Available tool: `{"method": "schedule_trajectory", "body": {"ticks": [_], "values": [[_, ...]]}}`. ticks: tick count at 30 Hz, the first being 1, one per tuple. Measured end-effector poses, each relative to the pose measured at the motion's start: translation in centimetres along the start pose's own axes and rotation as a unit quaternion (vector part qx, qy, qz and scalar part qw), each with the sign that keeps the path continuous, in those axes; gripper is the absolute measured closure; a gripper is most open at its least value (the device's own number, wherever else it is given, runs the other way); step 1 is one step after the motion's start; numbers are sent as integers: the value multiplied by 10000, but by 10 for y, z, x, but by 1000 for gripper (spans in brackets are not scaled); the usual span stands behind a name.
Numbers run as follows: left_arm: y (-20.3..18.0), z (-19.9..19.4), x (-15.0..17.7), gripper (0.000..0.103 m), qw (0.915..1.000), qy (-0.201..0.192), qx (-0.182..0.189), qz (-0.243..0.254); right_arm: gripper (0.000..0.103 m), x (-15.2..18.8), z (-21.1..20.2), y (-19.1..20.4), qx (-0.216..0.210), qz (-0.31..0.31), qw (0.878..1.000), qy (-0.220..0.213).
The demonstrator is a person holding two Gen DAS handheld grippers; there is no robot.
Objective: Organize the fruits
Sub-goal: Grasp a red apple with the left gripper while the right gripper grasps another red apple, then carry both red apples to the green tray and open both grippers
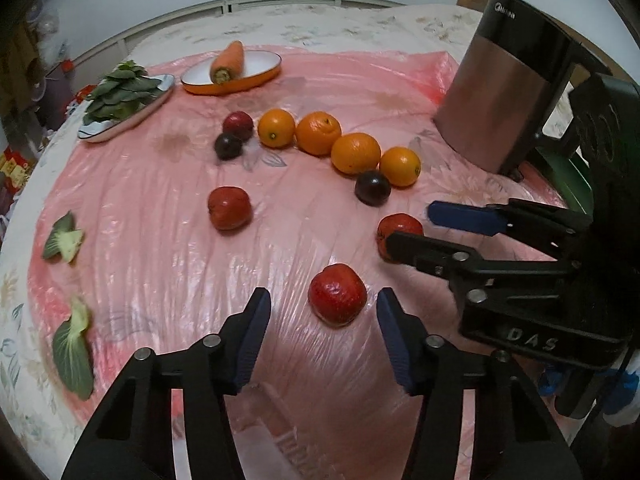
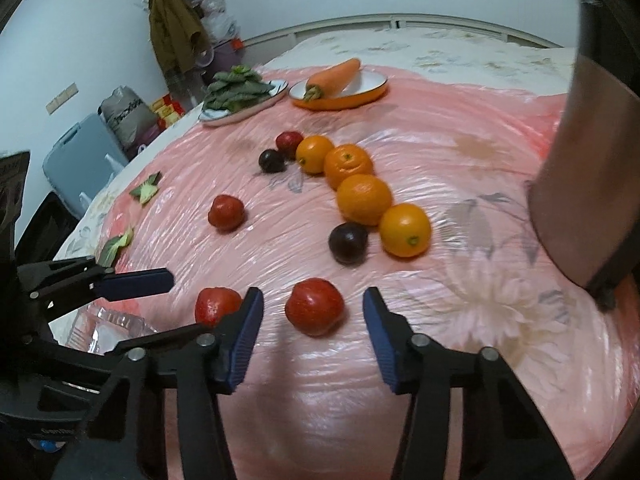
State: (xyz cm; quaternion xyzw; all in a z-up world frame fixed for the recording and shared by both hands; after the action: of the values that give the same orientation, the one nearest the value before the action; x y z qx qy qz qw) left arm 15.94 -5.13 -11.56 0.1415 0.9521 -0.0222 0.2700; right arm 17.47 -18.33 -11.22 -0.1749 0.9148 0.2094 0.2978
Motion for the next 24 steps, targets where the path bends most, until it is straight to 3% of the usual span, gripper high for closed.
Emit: {"method": "schedule_trajectory", "body": {"ticks": [2, 5, 8, 15, 24], "values": [[-2, 5, -1, 61, 10000, 49, 8, 47, 66, 1, 7, 0, -17, -36, 9999, 119], [-6, 14, -1, 67, 9998, 173, 47, 122, 75, 3, 15, -4, -47, -36, 9996, 270], [-9, 24, 0, 74, 9993, 326, 51, 170, 75, 5, 18, -5, -97, -48, 9994, 315], [-5, 31, 1, 74, 9991, 391, 171, -1, 76, 5, 9, -8, -250, 42, 9995, 161], [-2, 12, 7, 74, 9994, 222, 171, -222, 76, 17, -25, -10, -335, 279, 9990, -121]]}}
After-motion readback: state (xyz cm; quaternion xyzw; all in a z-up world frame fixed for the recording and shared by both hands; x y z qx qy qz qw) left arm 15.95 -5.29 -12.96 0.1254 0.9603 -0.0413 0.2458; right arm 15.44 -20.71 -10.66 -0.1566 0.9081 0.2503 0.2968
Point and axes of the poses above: each gripper's, at about its wrist camera, not at the fingertips, and z roughly the way its jaws point, y to its left, x to its underside, the point moved 3 cm from there along z, roughly the way its jaws point, and after that the axes turned 7 degrees about -x, right-handed, at the moved point
